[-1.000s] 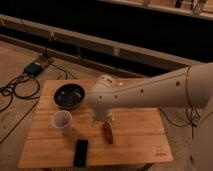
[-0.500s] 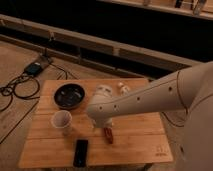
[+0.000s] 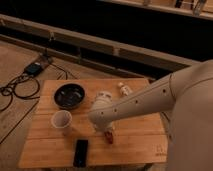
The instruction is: Place the pepper in the ceramic bowl
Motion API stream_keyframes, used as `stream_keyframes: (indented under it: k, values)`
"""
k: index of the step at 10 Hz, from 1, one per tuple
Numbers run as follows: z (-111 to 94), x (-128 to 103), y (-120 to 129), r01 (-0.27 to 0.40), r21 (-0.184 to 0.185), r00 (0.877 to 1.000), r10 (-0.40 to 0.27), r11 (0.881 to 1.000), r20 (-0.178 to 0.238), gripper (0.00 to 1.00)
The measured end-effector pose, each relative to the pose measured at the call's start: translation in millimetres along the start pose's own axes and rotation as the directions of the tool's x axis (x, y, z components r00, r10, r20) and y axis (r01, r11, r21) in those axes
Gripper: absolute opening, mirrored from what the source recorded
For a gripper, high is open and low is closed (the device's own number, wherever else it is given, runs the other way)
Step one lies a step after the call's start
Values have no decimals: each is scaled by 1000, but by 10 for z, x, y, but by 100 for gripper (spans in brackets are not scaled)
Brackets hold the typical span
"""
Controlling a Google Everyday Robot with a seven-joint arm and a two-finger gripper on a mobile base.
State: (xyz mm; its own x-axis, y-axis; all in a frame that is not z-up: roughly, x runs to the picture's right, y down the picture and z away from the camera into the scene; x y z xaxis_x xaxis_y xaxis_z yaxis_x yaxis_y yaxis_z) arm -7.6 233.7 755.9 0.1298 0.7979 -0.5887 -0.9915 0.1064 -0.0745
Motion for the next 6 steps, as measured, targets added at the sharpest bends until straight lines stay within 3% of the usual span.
stream_keyframes:
  k: [6]
  values:
    - [392, -84, -127, -18, -8, 999, 17, 1000, -45, 65]
